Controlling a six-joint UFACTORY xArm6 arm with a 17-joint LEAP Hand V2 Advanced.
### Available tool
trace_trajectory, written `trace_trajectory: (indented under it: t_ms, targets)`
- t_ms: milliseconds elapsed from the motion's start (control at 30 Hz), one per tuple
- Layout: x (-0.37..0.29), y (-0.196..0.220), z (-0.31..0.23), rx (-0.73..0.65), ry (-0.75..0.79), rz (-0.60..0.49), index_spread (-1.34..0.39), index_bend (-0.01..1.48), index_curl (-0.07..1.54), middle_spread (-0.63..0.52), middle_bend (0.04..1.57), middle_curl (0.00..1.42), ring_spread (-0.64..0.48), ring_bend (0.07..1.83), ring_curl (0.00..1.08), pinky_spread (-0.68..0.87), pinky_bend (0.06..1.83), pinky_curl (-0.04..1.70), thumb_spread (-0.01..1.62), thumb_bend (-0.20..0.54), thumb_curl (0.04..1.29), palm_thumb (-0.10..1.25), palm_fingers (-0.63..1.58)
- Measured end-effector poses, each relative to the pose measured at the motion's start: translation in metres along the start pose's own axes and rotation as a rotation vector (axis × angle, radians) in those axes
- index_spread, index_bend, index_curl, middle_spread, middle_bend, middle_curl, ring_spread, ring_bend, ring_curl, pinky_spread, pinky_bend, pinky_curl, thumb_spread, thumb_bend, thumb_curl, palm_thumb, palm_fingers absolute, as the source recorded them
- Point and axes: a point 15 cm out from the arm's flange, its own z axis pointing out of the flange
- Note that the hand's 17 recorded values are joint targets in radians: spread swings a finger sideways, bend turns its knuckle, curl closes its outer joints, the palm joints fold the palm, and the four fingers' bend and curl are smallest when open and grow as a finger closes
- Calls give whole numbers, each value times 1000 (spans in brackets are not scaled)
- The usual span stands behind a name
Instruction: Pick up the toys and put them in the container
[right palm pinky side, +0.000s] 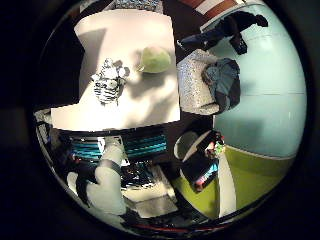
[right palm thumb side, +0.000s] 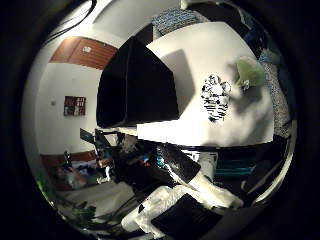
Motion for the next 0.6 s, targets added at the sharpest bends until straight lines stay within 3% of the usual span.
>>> trace_trajectory:
  t_ms: [600]
  targets:
    - [43, -17, -21, -9, 47, 75, -390, 182, 327, 12, 174, 265, 195, 239, 250, 410, 411, 277, 1093, -20, 310, 598, 181]
